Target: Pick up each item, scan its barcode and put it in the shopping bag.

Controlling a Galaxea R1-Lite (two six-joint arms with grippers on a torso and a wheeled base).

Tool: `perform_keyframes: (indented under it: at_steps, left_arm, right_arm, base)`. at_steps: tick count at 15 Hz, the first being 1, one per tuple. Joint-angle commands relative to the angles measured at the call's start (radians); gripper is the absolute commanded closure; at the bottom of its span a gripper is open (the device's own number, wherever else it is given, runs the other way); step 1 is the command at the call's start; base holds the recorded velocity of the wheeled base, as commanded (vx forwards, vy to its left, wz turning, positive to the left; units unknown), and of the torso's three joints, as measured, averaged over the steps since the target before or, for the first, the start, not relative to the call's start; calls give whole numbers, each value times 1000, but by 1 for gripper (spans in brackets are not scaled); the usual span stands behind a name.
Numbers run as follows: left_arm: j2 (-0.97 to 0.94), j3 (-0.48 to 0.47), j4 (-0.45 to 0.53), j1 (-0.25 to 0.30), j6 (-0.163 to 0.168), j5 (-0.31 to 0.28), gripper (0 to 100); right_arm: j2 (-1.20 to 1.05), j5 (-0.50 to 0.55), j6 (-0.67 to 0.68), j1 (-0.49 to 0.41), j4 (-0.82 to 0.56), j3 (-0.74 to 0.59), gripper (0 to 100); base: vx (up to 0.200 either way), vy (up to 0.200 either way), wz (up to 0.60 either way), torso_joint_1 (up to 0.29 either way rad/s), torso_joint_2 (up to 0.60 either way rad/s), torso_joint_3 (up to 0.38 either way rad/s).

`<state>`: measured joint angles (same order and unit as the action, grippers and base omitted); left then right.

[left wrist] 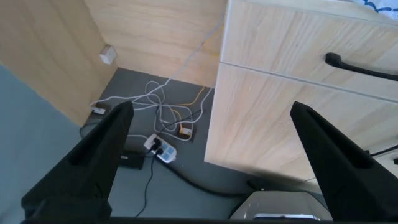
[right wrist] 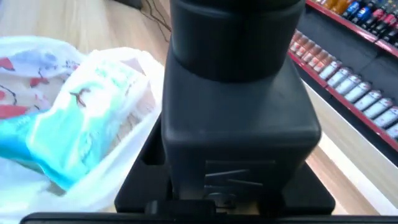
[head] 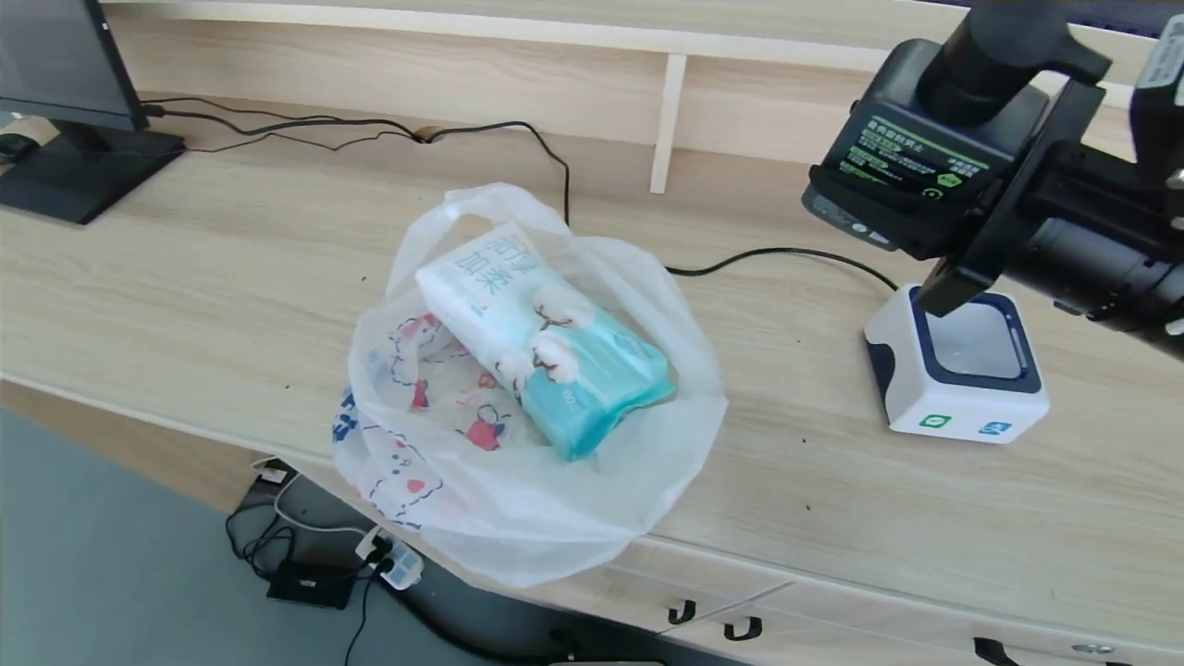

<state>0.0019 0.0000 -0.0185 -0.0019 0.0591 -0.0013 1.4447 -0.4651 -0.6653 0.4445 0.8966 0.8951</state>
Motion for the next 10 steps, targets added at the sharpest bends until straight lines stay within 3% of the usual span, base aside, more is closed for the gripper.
perform_keyframes:
  at_steps: [1,6,9,10]
  left_arm:
    - [0,0,0,0,1,0,0]
    - [0,0,-1,0,-1,0,0]
    - [0,0,0,0,-1,0,0]
    - [0,0,0,0,-1,0,0]
  right_arm:
    - [-78,0,36,-15,-5,-13,100]
    - [-76,6,105,16,-7,-108,100]
    - [-4,2,274,161,18,-170,100]
    - [8,2,297,166,30,-166,100]
  base:
    - [0,0,600,2,7,2]
    - [0,0,600,0,0,2]
    - [0,0,0,0,0,0]
    - [0,0,0,0,0,0]
